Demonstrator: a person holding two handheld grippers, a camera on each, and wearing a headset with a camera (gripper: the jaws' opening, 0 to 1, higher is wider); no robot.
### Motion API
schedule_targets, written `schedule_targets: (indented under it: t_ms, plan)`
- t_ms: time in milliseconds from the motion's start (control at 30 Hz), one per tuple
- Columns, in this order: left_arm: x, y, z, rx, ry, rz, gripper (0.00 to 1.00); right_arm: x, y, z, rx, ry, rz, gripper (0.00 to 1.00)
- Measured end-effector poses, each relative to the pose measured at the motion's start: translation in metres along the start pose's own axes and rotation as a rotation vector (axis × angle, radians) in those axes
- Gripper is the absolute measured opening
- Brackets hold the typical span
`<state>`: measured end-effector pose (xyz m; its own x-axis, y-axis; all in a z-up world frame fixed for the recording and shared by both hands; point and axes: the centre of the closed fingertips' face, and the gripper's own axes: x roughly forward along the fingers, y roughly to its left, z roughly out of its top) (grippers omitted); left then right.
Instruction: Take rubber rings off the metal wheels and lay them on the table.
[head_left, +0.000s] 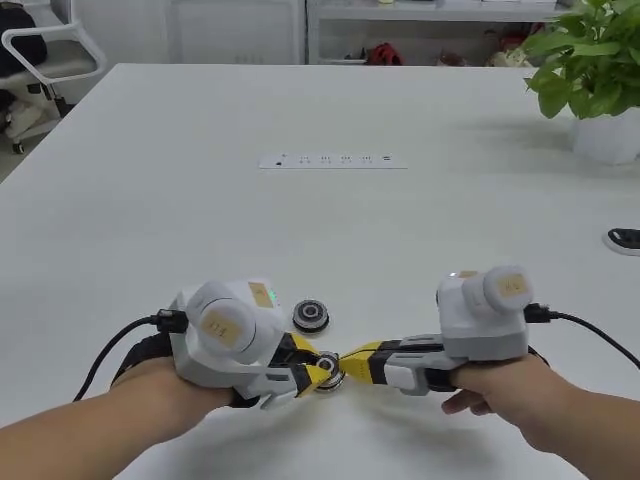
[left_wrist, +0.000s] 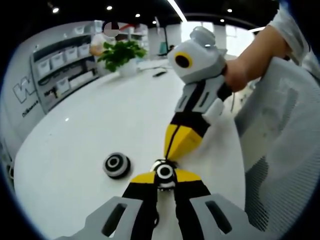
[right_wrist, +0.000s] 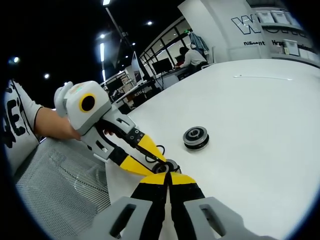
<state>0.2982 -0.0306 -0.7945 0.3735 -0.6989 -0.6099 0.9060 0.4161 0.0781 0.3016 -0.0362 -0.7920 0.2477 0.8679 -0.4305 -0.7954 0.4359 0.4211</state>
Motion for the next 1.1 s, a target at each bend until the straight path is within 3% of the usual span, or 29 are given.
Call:
schedule_targets:
  t_ms: [1100]
  plan:
    - [0.0003, -0.0023, 0.0006, -0.002, -0.004, -0.011, 0.12, 0.0012, 0.0079, 0.0003, 0.02, -0.006, 0.037, 0.0]
